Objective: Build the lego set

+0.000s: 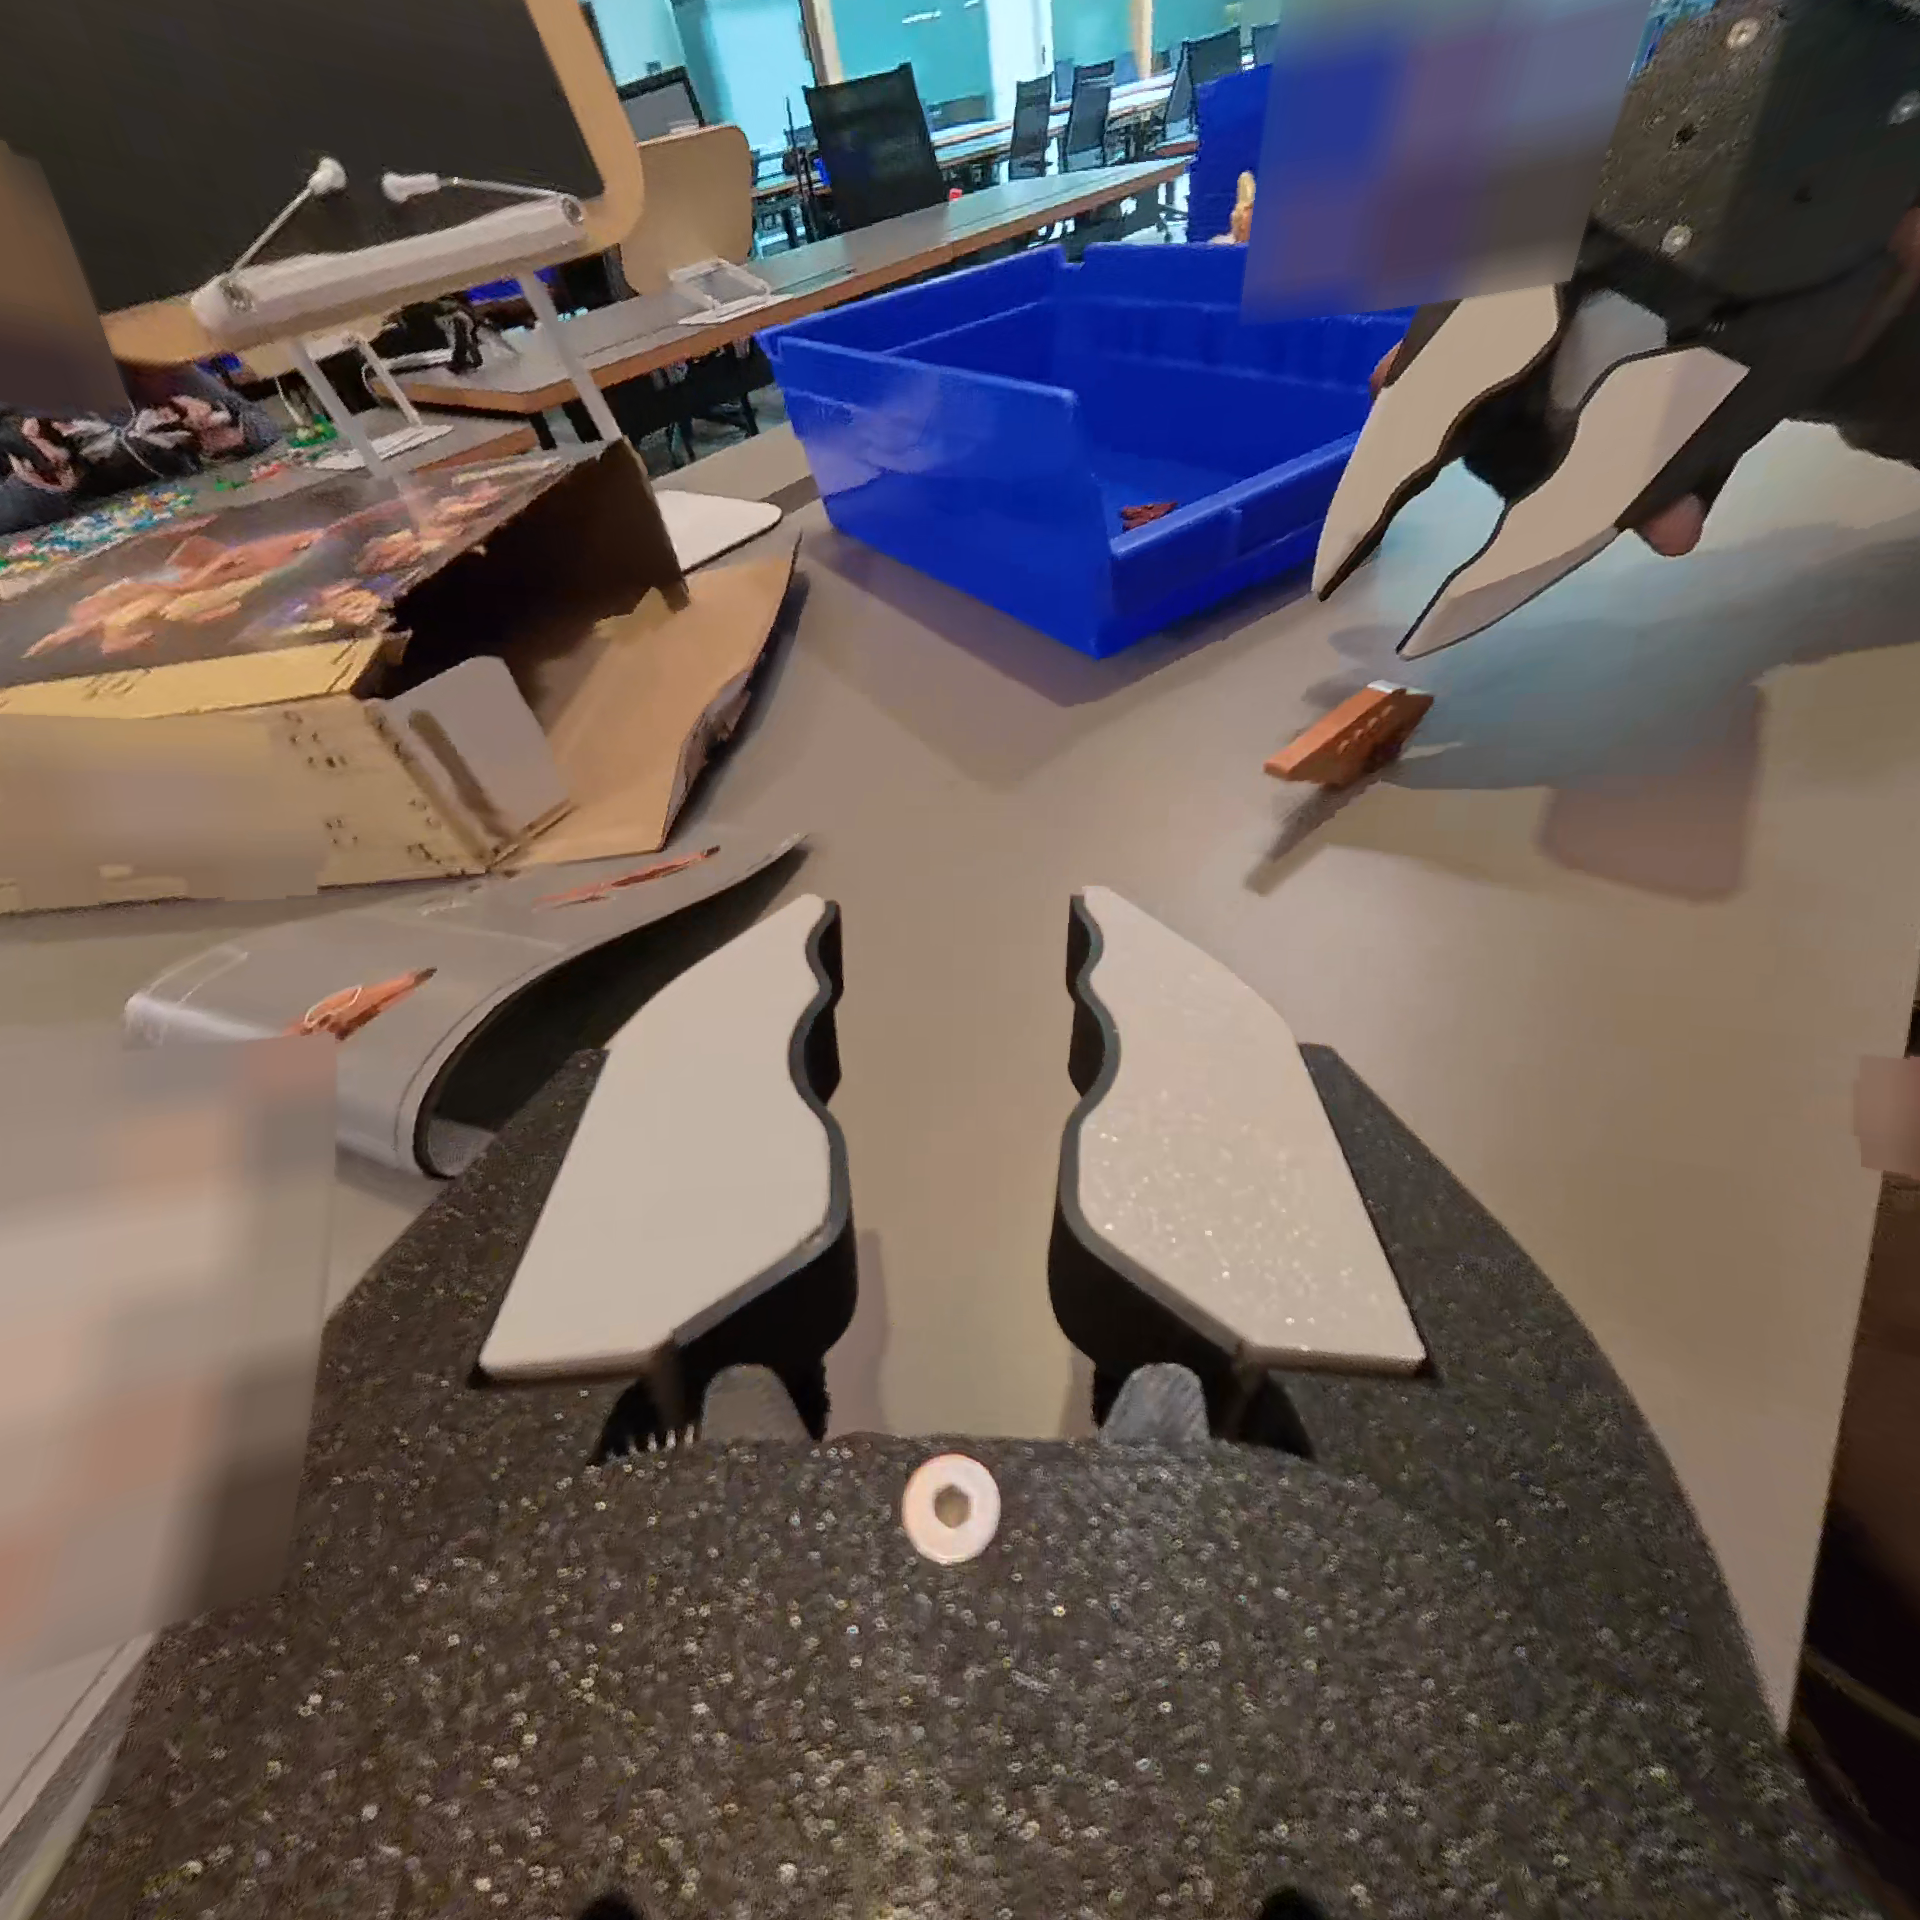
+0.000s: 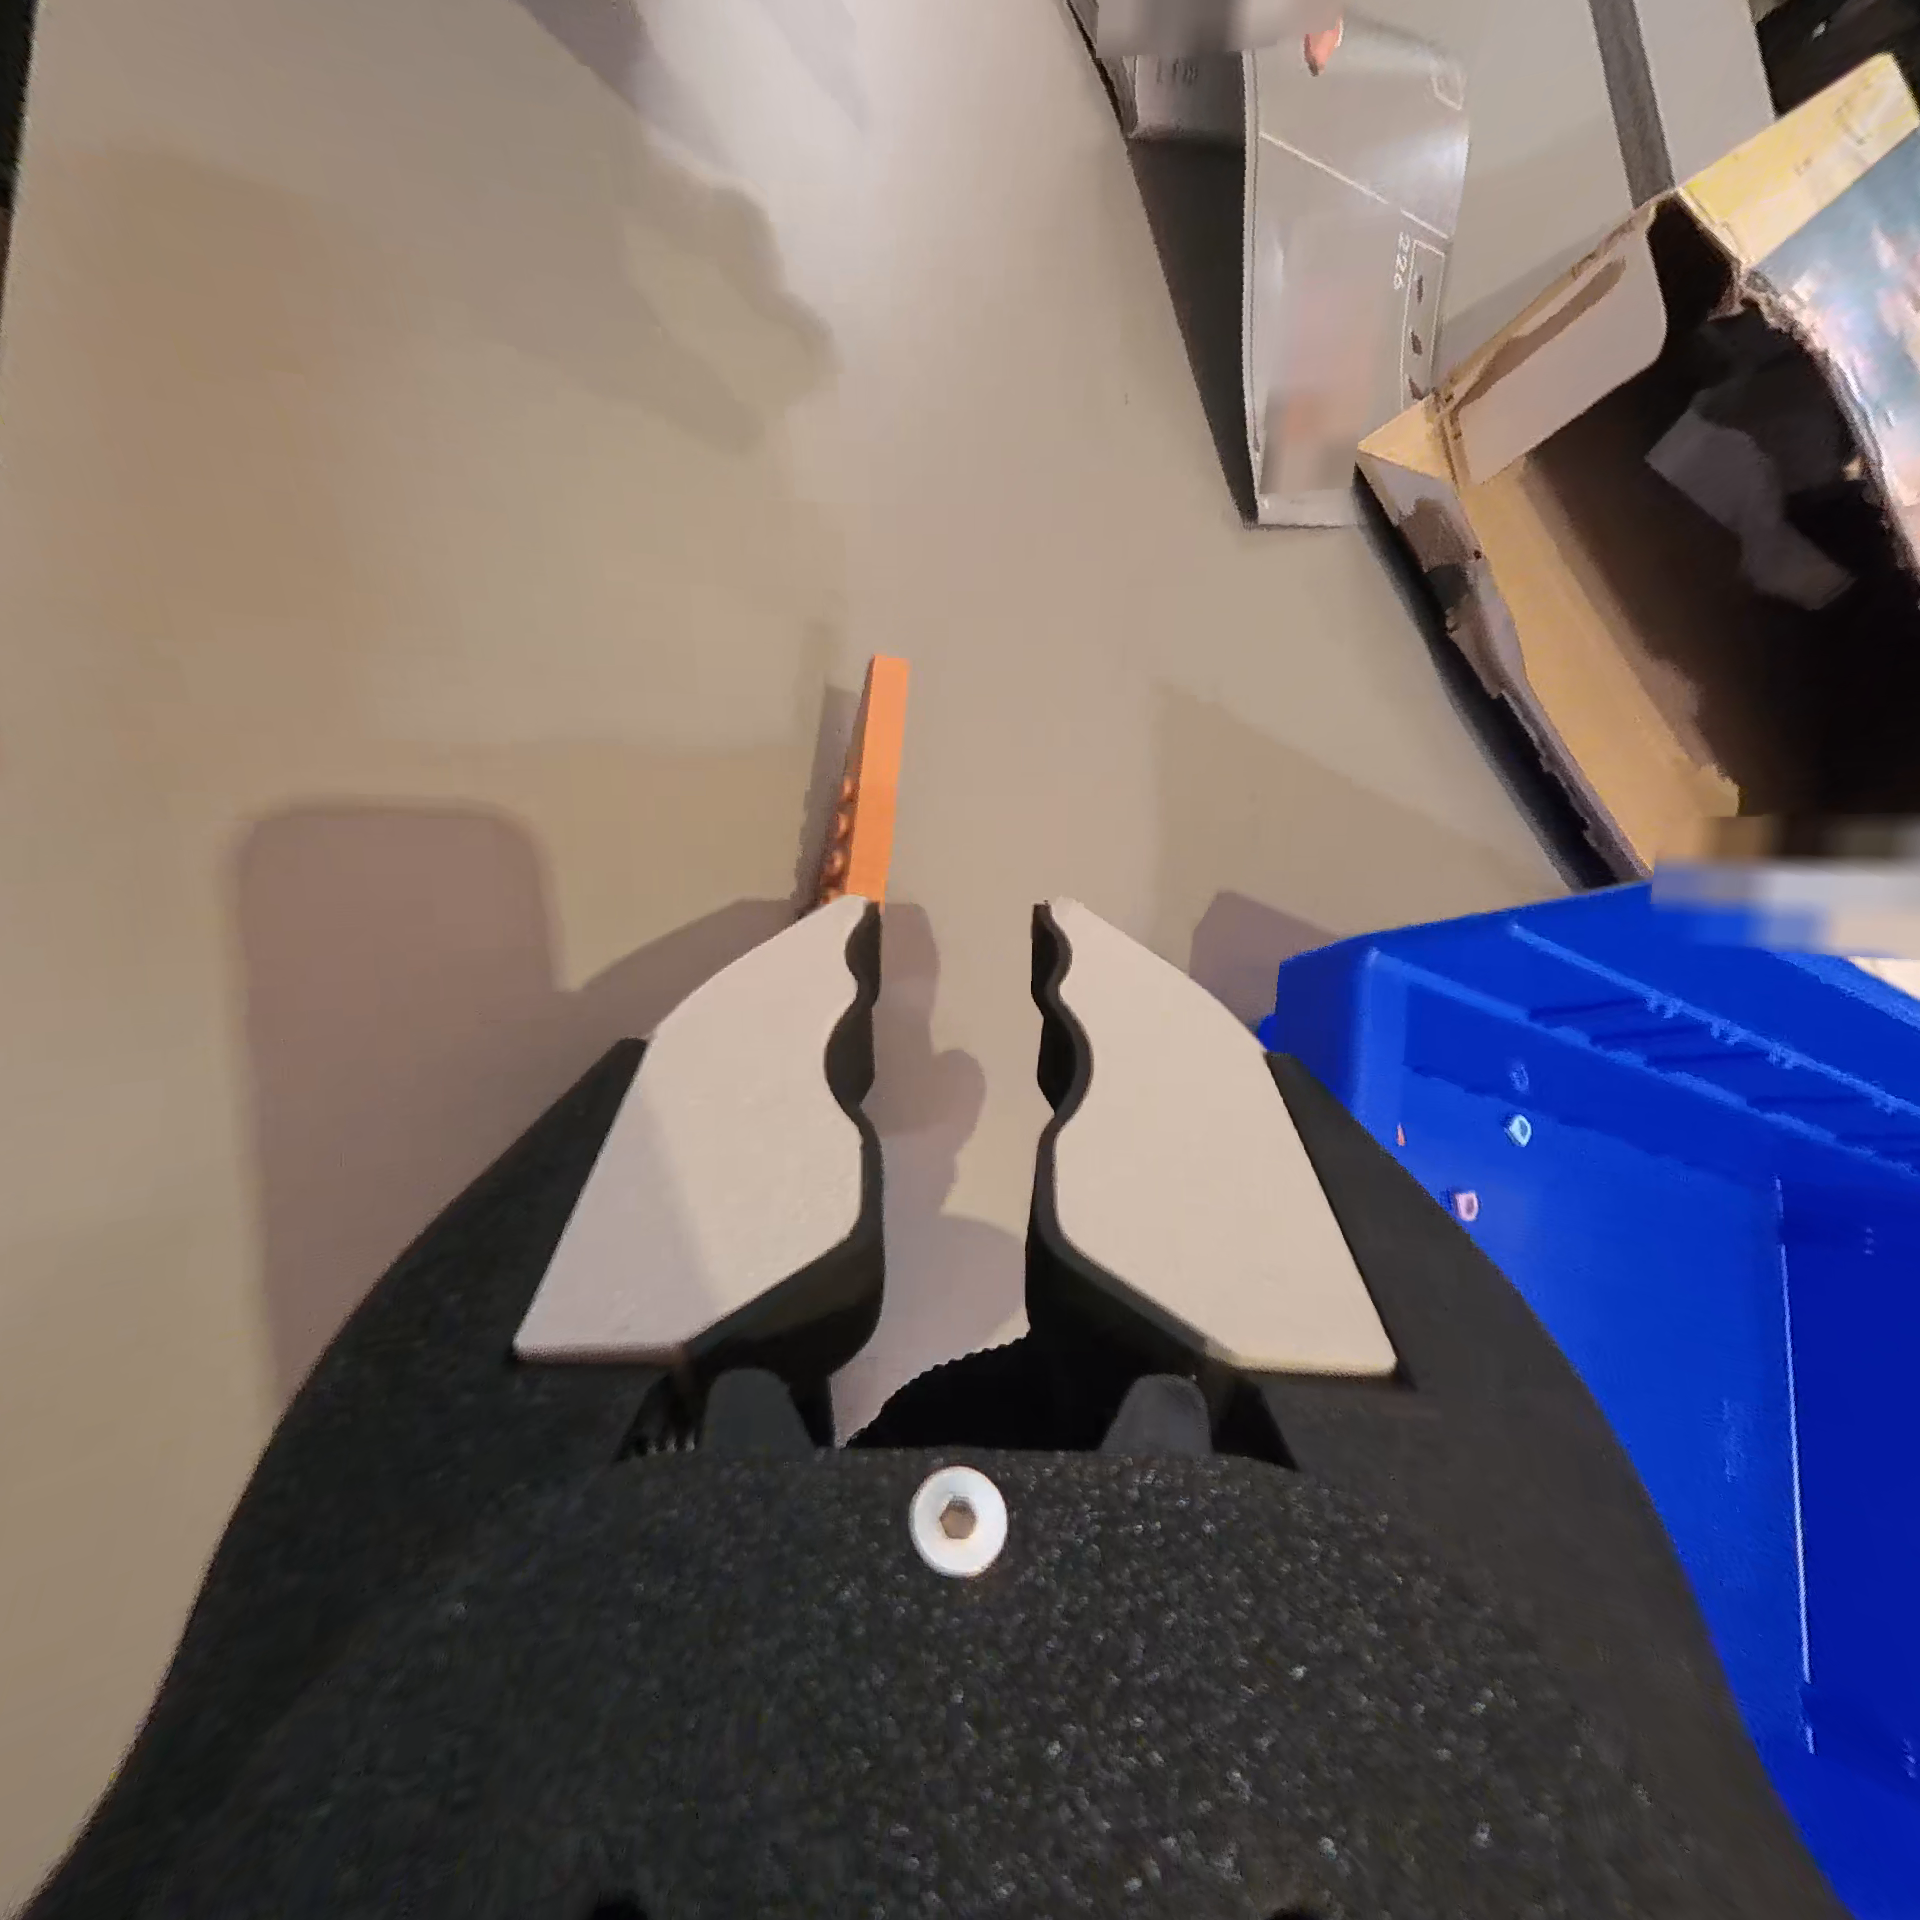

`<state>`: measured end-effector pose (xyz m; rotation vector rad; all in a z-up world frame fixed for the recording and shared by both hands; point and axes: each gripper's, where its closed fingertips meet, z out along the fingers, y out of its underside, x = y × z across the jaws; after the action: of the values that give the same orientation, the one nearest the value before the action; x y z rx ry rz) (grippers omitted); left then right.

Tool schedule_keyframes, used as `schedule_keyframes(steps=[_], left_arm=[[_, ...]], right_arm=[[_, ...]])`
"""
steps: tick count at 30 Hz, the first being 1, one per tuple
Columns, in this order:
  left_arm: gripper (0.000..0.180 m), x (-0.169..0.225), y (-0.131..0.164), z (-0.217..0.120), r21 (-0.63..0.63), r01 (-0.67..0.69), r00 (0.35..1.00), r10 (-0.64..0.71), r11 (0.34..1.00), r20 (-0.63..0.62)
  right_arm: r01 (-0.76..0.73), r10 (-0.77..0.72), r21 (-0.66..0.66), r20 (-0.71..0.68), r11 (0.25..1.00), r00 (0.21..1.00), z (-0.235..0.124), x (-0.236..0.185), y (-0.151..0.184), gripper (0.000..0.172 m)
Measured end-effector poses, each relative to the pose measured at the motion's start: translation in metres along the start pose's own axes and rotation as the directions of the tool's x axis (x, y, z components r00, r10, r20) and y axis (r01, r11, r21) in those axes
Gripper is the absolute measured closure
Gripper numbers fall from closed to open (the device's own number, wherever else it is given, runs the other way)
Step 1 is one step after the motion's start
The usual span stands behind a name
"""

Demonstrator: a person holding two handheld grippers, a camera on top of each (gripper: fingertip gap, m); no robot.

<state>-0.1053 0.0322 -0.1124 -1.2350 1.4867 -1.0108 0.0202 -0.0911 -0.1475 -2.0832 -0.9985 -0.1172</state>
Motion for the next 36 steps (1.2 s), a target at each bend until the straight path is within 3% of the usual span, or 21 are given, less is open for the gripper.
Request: schedule_keyframes(steps=[7, 12, 17, 25, 30, 33, 36], left_arm=[[0.141, 0.001, 0.008, 0.0, -0.031, -0.016, 1.0, 0.016, 0.999, -0.001], [0.142, -0.004, 0.01, 0.003, -0.057, -0.005, 1.0, 0.007, 0.998, 0.023], [0.144, -0.019, 0.013, -0.003, -0.053, 0.021, 0.995, -0.015, 0.998, 0.101], [0.146, -0.035, 0.006, -0.015, 0.038, 0.108, 0.984, -0.113, 0.993, 0.14], [0.146, -0.038, 0.005, -0.017, 0.055, 0.142, 0.98, -0.148, 0.988, 0.135], [0.146, -0.038, 0.004, -0.018, 0.061, 0.143, 0.98, -0.15, 0.988, 0.13], [0.146, -0.037, 0.005, -0.018, 0.058, 0.148, 0.981, -0.155, 0.987, 0.119]], right_arm=[[0.006, -0.006, -0.004, 0.015, 1.0, 1.0, 0.015, 0.004, -0.01, 0.144], [0.119, -0.128, -0.082, -0.115, 0.99, 0.985, 0.03, 0.044, -0.037, 0.144], [0.283, -0.307, -0.177, -0.126, 0.943, 0.943, 0.048, 0.078, -0.061, 0.144], [0.298, -0.316, -0.19, -0.076, 0.936, 0.946, 0.052, 0.12, -0.07, 0.143], [0.219, -0.239, -0.189, -0.091, 0.957, 0.967, 0.015, 0.146, -0.055, 0.142], [0.131, -0.162, -0.262, -0.101, 0.956, 0.982, -0.017, 0.166, -0.019, 0.141], [0.079, -0.095, -0.363, -0.026, 0.929, 0.995, -0.035, 0.169, 0.03, 0.141]])
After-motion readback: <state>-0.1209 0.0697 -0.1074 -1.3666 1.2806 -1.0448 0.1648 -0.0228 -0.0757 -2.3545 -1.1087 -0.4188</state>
